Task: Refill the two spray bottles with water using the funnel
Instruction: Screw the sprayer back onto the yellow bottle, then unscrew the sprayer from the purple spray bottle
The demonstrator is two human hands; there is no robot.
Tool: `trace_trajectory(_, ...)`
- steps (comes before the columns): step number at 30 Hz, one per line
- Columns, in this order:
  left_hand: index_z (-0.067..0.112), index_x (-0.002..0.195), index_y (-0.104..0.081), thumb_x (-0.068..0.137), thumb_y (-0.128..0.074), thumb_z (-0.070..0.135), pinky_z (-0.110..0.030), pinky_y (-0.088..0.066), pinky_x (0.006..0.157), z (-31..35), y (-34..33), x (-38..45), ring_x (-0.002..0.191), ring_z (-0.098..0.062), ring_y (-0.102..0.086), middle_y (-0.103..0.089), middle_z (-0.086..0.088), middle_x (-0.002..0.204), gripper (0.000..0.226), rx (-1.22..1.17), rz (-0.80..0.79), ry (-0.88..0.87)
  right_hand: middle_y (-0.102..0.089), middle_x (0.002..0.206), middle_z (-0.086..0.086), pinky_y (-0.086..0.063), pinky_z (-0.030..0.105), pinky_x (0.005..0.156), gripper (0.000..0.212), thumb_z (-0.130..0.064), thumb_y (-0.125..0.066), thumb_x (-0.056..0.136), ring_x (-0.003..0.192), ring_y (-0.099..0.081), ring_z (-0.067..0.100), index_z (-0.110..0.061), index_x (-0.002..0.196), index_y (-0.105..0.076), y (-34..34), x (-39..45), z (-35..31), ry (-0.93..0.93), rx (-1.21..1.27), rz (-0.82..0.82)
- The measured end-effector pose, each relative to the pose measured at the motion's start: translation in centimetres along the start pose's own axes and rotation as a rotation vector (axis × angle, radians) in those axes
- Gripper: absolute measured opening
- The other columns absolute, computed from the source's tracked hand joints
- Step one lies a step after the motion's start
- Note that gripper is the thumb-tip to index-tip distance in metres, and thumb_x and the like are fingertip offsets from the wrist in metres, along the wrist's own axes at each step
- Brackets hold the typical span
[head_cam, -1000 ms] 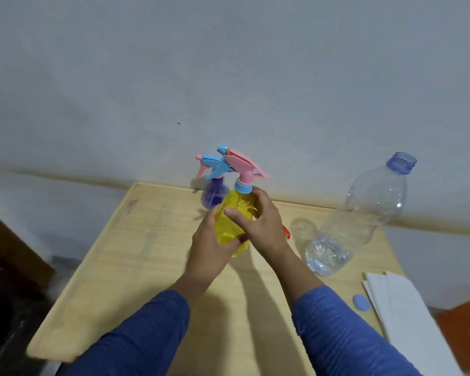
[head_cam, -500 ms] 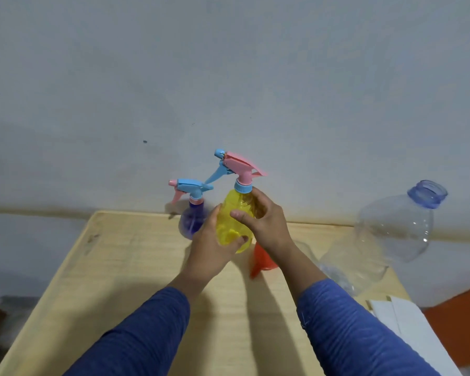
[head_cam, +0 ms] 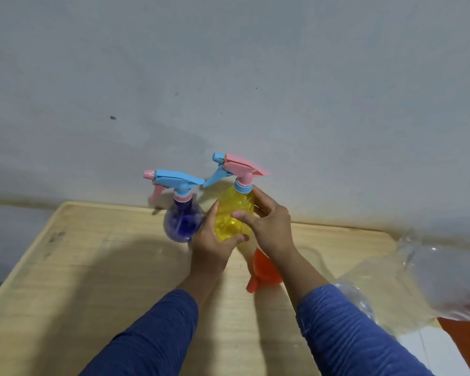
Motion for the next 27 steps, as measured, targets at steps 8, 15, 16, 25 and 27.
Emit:
trace_trajectory(8,0.028,0.146,-0.028,0.067,-0.081,0.030,-0.042,-0.045,0.100,0.1,-0.1,-0.2,0.122,-0.022,-0.050,-0.051,-0.004,0.136,0.095,0.006,0.046,-0.041,-0.069,0.114,-0.003,-0.054,0.022,0.086,0.064,-0.010,-0.080,0.070,0.102,-0.066,0.009,-0.020,0.129,-0.056,0.0,-0.3,0.1,0.031,-0.006,0.015)
trace_trajectory(15,0.026,0.149,-0.014,0.067,-0.080,0.040,-0.036,-0.035,0.109,0.5,0.1,-0.7,0.136,-0.023,-0.035,-0.036,-0.004,0.150,0.106,0.157,-0.015,-0.019,-0.048,0.143,-0.005,-0.040,0.027,0.107,0.082,-0.038,-0.076,0.074,0.131,-0.045,0.011,-0.026,0.144,-0.034,0.0,-1.0,-1.1,0.054,-0.355,-0.012)
trace_trajectory(16,0.024,0.149,-0.015,0.068,-0.079,0.040,-0.033,-0.032,0.109,0.5,0.3,-1.0,0.137,-0.023,-0.034,-0.034,-0.004,0.150,0.104,0.161,-0.020,-0.002,-0.045,0.145,-0.003,-0.038,0.029,0.108,0.084,-0.038,-0.075,0.076,0.133,-0.042,0.014,-0.023,0.146,-0.031,0.3,-1.2,-1.4,0.038,-0.394,-0.003)
trace_trajectory(25,0.007,0.125,-0.053,0.074,-0.078,0.030,-0.030,-0.043,0.095,1.8,6.7,-3.8,0.111,-0.022,-0.059,-0.062,-0.008,0.120,0.061,0.174,0.171,-0.006,-0.057,0.126,0.007,-0.037,0.023,0.093,0.047,-0.025,-0.062,0.085,0.114,-0.054,0.021,-0.009,0.128,-0.051,0.5,-6.5,-4.0,-0.004,-0.522,0.200)
trace_trajectory(27,0.008,0.123,-0.054,0.073,-0.079,0.028,-0.028,-0.042,0.090,1.8,8.6,-4.1,0.106,-0.025,-0.059,-0.062,-0.009,0.116,0.059,0.198,0.214,-0.017,-0.061,0.120,0.006,-0.037,0.020,0.089,0.041,-0.023,-0.063,0.085,0.109,-0.057,0.020,-0.011,0.123,-0.056,-1.2,-7.5,-4.4,0.026,-0.492,0.166)
Point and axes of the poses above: each hand's wrist, its own x-axis towards the middle knuckle, its own y-axis out of the back of the hand, z = x × y, the point moved 10 cm from there along x, towards the middle knuckle
